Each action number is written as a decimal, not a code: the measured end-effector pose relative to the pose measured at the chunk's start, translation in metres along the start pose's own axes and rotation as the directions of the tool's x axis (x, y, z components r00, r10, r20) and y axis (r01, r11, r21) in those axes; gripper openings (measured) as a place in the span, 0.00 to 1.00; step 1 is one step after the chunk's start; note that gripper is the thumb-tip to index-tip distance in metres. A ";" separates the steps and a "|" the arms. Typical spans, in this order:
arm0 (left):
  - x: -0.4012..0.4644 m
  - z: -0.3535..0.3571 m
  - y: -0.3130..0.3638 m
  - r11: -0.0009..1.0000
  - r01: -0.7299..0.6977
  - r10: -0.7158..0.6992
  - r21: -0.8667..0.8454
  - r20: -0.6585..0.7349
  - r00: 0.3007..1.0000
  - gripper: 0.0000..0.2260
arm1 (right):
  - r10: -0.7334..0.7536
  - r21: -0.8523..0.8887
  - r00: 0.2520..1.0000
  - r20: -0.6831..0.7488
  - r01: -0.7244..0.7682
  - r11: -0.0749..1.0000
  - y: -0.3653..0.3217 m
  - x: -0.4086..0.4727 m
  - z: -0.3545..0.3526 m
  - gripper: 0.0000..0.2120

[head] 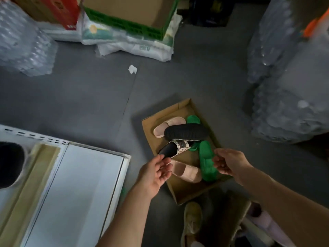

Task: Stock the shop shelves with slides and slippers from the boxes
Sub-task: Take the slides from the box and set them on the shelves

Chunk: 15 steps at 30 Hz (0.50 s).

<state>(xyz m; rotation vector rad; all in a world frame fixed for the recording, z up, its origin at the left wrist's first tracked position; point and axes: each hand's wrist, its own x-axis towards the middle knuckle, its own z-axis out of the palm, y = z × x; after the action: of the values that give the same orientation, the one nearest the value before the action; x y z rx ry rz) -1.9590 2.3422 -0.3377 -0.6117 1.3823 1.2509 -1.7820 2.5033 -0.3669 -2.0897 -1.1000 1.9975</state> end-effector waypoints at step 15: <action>0.253 0.026 0.044 0.886 0.053 -0.027 0.462 -0.061 0.998 0.10 | 0.165 0.033 0.984 -0.069 -0.163 0.986 0.035 0.193 0.050 0.06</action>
<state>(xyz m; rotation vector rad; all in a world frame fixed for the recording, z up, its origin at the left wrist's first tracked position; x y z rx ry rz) -2.0515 2.4515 -0.5529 -0.3366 1.6338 0.8272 -1.8274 2.5546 -0.5573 -2.2868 -0.9119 1.9744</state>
